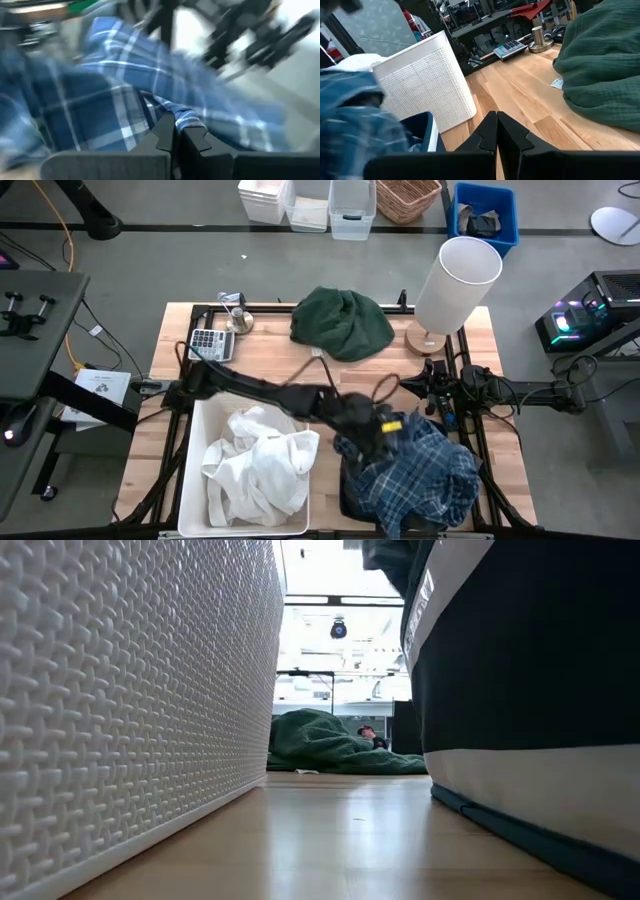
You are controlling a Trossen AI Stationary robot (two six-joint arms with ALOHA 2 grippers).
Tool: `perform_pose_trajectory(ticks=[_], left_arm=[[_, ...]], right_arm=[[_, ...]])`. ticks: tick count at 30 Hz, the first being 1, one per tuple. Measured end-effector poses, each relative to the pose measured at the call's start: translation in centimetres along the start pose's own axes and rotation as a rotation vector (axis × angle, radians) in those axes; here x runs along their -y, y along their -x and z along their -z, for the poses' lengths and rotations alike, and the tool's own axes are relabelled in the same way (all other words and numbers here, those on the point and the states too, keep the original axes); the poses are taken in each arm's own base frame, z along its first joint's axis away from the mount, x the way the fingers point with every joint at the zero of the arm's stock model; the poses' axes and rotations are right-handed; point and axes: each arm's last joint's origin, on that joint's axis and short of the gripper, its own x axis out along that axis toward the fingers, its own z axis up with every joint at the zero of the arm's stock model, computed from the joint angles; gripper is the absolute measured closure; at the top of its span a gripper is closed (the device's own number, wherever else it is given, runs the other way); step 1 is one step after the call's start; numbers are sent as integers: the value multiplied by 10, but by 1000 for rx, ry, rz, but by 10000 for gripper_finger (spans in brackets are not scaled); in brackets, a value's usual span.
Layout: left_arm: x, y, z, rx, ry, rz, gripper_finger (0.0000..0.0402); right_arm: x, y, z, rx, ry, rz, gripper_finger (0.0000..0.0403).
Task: Sort clothes
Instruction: Put the blue pattern cloth into the blue laundry bin
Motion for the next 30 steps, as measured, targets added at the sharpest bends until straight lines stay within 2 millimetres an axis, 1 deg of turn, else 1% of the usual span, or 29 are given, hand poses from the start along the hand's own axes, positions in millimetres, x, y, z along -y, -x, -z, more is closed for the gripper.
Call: perform_pose_trajectory(ticks=[2,4,6,9,11,13,16,18,20,25,28,30], left_arm=[[7,-19,6,68,91,108,401],[13,-39,20,92,187,210,401],[15,-58,41,41,282,231,401],[14,-81,81,-101,411,187,401],[10,-92,107,-210,507,134,401],[6,-96,127,-314,584,101,401],[2,-97,146,-421,637,73,401],[-1,-95,152,-466,636,72,401],[-4,-92,149,-460,613,80,401],[-14,-81,129,-379,584,80,388],[-22,-73,117,-337,588,120,364],[-24,-65,106,-307,596,165,340]], right_arm=[[0,0,0,0,0,0,402],[0,0,0,0,0,0,402],[0,0,0,0,0,0,402],[0,0,0,0,0,0,402],[0,0,0,0,0,0,402],[0,0,0,0,0,0,402],[0,0,0,0,0,0,402],[0,0,0,0,0,0,402],[0,0,0,0,0,0,402],[0,0,0,0,0,0,402],[0,0,0,1,0,0,402],[0,0,0,0,0,0,402]])
